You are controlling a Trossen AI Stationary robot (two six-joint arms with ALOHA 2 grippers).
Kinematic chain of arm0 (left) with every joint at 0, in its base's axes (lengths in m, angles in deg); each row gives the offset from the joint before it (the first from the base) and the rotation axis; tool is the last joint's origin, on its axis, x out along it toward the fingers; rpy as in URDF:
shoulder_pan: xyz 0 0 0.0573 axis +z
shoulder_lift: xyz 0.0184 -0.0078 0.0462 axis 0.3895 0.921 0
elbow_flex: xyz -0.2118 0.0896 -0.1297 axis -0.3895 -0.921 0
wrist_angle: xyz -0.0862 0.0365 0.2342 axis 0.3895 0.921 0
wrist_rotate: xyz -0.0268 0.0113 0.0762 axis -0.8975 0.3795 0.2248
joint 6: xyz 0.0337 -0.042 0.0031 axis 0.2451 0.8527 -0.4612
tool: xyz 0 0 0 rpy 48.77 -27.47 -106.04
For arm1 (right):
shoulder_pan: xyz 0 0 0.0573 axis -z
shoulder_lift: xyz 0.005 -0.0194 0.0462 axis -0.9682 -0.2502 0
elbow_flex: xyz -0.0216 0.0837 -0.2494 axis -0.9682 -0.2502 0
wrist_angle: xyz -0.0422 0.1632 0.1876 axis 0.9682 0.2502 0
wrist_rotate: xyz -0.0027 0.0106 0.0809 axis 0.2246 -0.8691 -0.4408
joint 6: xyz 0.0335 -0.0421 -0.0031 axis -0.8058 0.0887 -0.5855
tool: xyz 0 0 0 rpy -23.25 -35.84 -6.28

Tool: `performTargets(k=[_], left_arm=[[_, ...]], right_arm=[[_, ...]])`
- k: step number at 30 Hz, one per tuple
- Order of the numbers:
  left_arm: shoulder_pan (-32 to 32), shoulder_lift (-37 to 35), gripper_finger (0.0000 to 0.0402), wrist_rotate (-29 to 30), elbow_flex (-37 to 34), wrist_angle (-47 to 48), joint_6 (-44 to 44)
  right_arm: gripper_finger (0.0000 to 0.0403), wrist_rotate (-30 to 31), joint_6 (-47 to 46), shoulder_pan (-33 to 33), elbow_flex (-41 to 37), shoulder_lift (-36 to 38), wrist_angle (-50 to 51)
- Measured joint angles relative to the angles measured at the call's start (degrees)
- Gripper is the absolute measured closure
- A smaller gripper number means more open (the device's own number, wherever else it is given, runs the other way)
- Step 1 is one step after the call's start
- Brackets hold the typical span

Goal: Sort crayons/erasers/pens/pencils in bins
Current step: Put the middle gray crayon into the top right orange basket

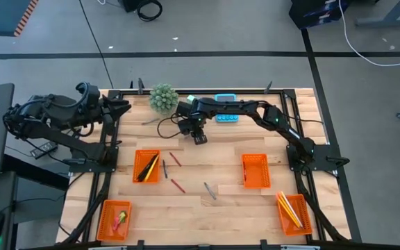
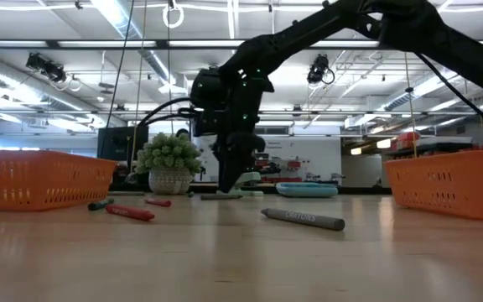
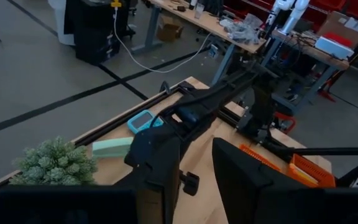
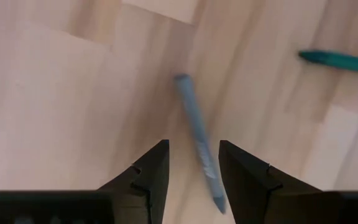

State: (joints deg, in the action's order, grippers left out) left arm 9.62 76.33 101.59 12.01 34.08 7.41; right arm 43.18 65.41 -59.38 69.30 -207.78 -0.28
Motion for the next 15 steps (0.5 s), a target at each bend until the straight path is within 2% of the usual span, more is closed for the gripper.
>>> performTargets(k=[8,15], left_arm=[[0.00,0.00,0.0298,1.26,0.00,0.01,0.30],[0.00,0.00,0.0299,1.26,0.00,0.00,0.35]], right_arm=[[0.0259,-0.24,-0.21,-0.25,-4.40,0.46,-2.33],[0.0274,-0.17,-4.64,-0.30,-5.14,0.57,-2.43]])
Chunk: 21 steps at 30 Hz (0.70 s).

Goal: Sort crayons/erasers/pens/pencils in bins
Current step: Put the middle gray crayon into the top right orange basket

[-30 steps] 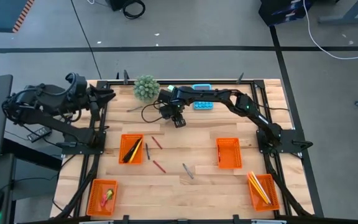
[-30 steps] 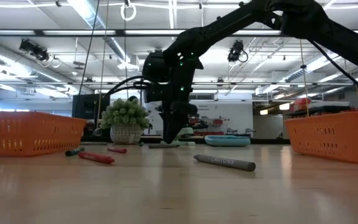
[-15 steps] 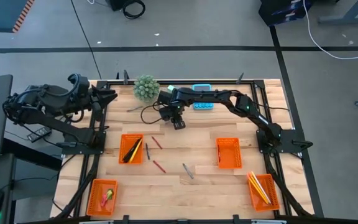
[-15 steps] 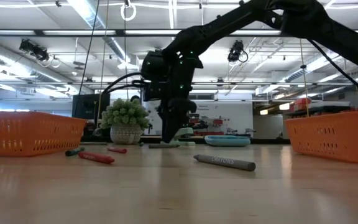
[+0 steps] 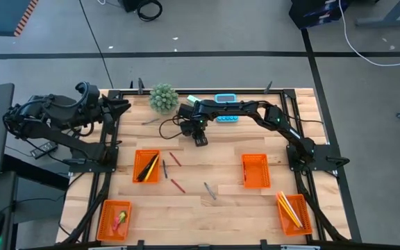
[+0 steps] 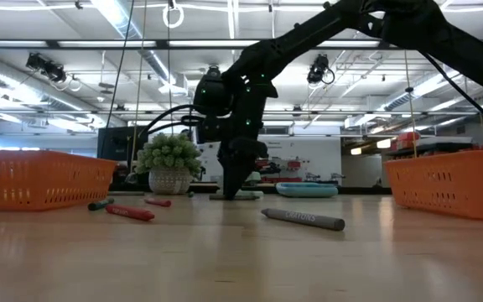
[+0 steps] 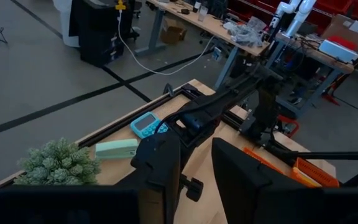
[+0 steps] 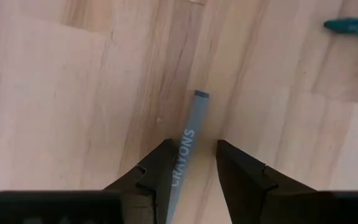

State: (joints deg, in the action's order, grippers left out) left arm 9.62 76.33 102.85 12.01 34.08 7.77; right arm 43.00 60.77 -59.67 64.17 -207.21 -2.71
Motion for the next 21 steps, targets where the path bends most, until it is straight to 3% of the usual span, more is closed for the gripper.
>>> performTargets(k=[12,21], left_arm=[[0.00,0.00,0.0303,0.00,0.00,0.01,0.02],[0.00,0.00,0.0308,1.20,0.00,0.02,-0.48]], right_arm=[[0.0363,-0.01,-3.64,0.00,0.64,-0.28,1.11],[0.0371,-1.15,-7.49,0.04,3.98,-0.52,4.51]])
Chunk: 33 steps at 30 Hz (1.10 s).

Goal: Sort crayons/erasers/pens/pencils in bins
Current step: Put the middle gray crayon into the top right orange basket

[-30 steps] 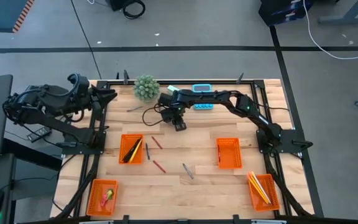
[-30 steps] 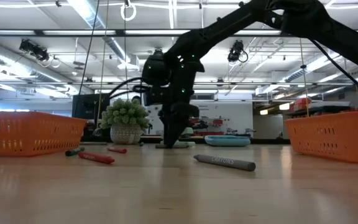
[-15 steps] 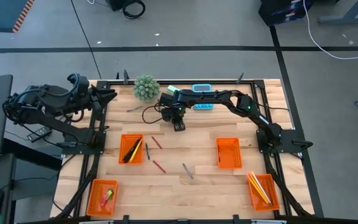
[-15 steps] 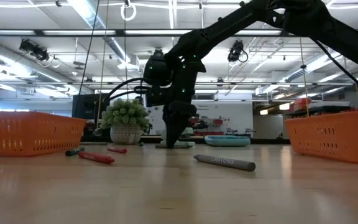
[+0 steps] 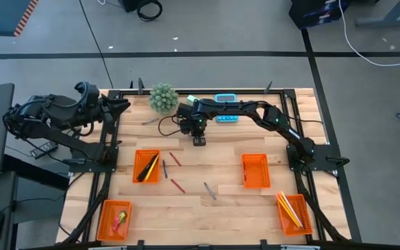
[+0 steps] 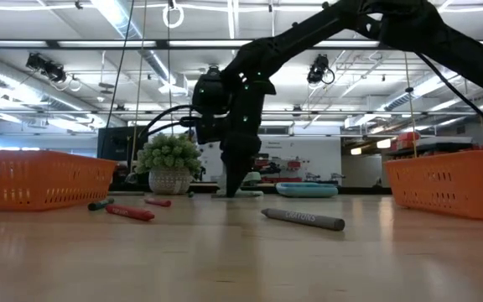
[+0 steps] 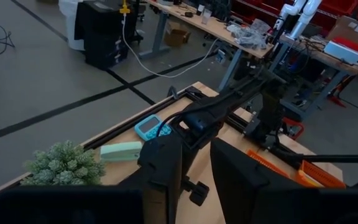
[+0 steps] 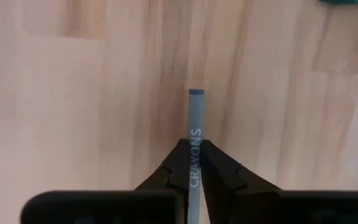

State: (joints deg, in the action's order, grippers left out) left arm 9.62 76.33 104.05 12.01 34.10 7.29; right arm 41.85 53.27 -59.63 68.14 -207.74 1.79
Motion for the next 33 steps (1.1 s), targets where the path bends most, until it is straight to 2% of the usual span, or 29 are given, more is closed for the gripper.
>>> performTargets(k=[9,13,15,18,21,28,33], left_arm=[[0.00,0.00,0.0309,0.11,0.00,0.01,-0.06],[0.00,0.02,0.0312,0.11,0.00,0.00,-0.48],[0.00,0.00,0.0312,0.11,0.00,0.00,-0.50],[0.00,0.00,0.0310,0.11,0.00,0.00,-0.60],[0.00,0.00,0.0308,0.11,0.00,0.00,-0.66],[0.00,0.00,0.0314,0.11,0.00,-0.02,-1.85],[0.02,0.00,0.0311,0.11,0.00,0.00,-2.19]], right_arm=[[0.0371,-1.30,-0.23,0.00,5.89,0.24,8.36],[0.0371,-2.49,-3.70,0.30,8.80,0.27,13.52],[0.0371,-6.17,-8.14,0.91,9.85,0.28,17.56],[0.0372,-15.33,-16.29,2.37,9.94,0.29,22.07],[0.0372,-20.51,-19.05,3.39,9.94,0.50,26.77],[0.0372,-19.99,-20.28,3.52,9.66,5.36,30.95],[0.0372,-14.60,-26.18,5.01,9.68,11.90,31.63]])
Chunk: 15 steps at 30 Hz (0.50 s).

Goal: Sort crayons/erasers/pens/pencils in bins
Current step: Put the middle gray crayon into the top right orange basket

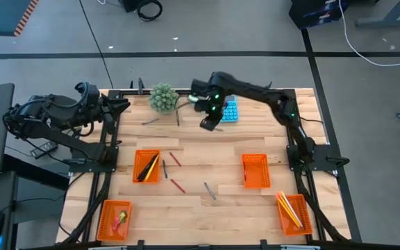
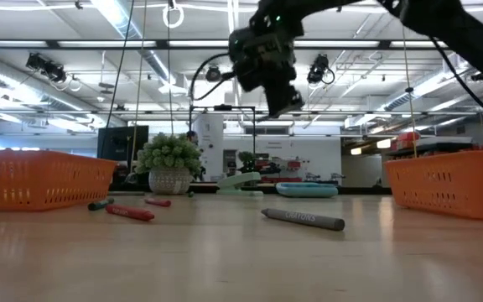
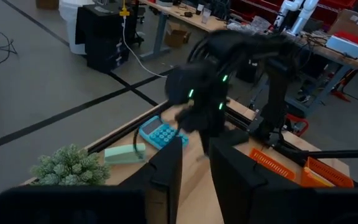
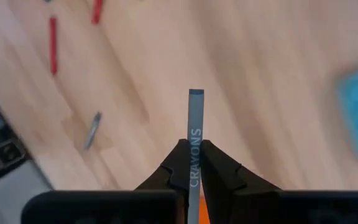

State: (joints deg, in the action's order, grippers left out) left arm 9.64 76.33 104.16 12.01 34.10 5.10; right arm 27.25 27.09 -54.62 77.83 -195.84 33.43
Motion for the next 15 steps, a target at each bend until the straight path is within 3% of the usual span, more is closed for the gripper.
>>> performTargets(k=[4,7,10,15], left_arm=[[-0.02,0.00,0.0307,0.01,0.00,-0.02,-2.60],[-0.01,0.00,0.0306,0.02,0.00,-0.09,-3.86],[-0.02,-0.02,0.0306,0.02,0.00,-0.13,-3.85],[-0.02,-0.02,0.0305,0.02,0.00,-0.78,-3.88]], right_arm=[[0.0372,4.30,-4.12,0.70,-0.97,4.83,-0.13],[0.0372,5.55,-8.34,0.72,-6.99,9.13,-1.51],[0.0370,5.88,-14.67,-0.31,-18.03,15.49,-5.77],[0.0365,5.56,-33.02,-4.32,-40.85,30.42,-20.17]])
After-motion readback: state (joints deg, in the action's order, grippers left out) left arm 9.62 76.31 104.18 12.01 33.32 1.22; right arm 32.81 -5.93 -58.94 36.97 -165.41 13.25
